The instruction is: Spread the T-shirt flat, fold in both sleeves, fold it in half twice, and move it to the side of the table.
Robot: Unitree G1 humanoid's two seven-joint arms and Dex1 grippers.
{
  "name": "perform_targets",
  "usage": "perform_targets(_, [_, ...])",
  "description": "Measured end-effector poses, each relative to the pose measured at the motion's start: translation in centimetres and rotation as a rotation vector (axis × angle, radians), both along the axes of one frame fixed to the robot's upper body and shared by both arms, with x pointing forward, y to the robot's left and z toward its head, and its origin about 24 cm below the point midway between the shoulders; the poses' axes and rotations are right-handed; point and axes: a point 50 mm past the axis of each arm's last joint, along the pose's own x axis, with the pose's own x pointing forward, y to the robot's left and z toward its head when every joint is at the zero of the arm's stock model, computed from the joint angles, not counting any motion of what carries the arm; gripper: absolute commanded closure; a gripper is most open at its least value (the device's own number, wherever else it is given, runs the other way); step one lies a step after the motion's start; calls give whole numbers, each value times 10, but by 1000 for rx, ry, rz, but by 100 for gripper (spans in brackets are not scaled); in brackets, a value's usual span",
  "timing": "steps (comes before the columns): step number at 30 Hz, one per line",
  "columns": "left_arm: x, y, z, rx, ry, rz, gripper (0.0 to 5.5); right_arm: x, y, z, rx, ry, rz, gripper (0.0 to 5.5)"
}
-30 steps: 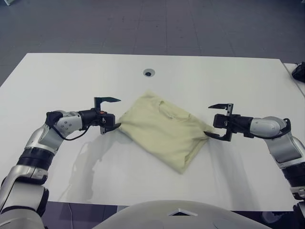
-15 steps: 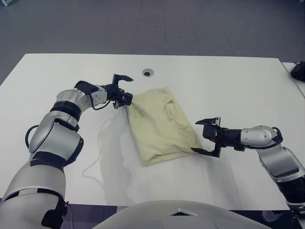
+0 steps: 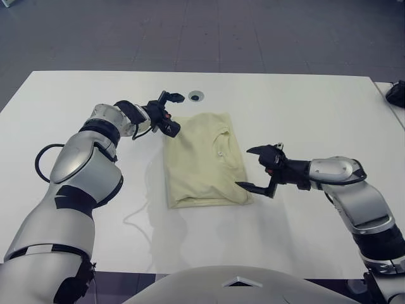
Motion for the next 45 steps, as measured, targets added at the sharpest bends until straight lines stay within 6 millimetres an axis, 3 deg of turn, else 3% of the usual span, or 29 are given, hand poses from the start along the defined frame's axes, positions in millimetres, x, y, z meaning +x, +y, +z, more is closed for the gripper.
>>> perform_targets(3, [8,0,37,-100,-139,-34,10,-2,-12,13,-43,-121,-38,12])
perform_targets(5, [8,4,55,-181,-180,-54,10,-11,-22,10,-96,-196,-52,12])
perform_targets(9, [-15,27,67,-423,-82,-143,10,-35,-38,-7,-222,-283,24,12])
perform_targets(12, [-51,51,33,-563,78,-185,10,-47,-44,-18,-259,-316,81,12])
perform_targets(14, [-89,63,-5,-626,214,-180,10,-50,-45,-24,-276,-357,115,12])
perform_targets(18, [-154,68,-41,-690,417,-184,10,-58,-41,-38,-300,-396,185,12])
perform_targets(21, [-198,70,-50,-707,558,-157,10,-69,-36,-53,-300,-420,240,12])
perform_targets(23, [-216,70,-44,-695,618,-131,10,-74,-34,-57,-292,-462,261,12])
perform_targets(26, [-222,65,-40,-666,639,-118,10,-72,-29,-64,-273,-504,265,12])
perform_targets(35, [-233,57,-60,-587,725,-70,10,-49,-6,-75,-249,-655,299,12])
perform_targets(44, [-218,48,-65,-517,646,-93,10,-46,-3,-85,-270,-732,321,12])
perform_targets(45, [-216,47,-66,-514,642,-96,30,-47,-4,-85,-275,-731,323,10])
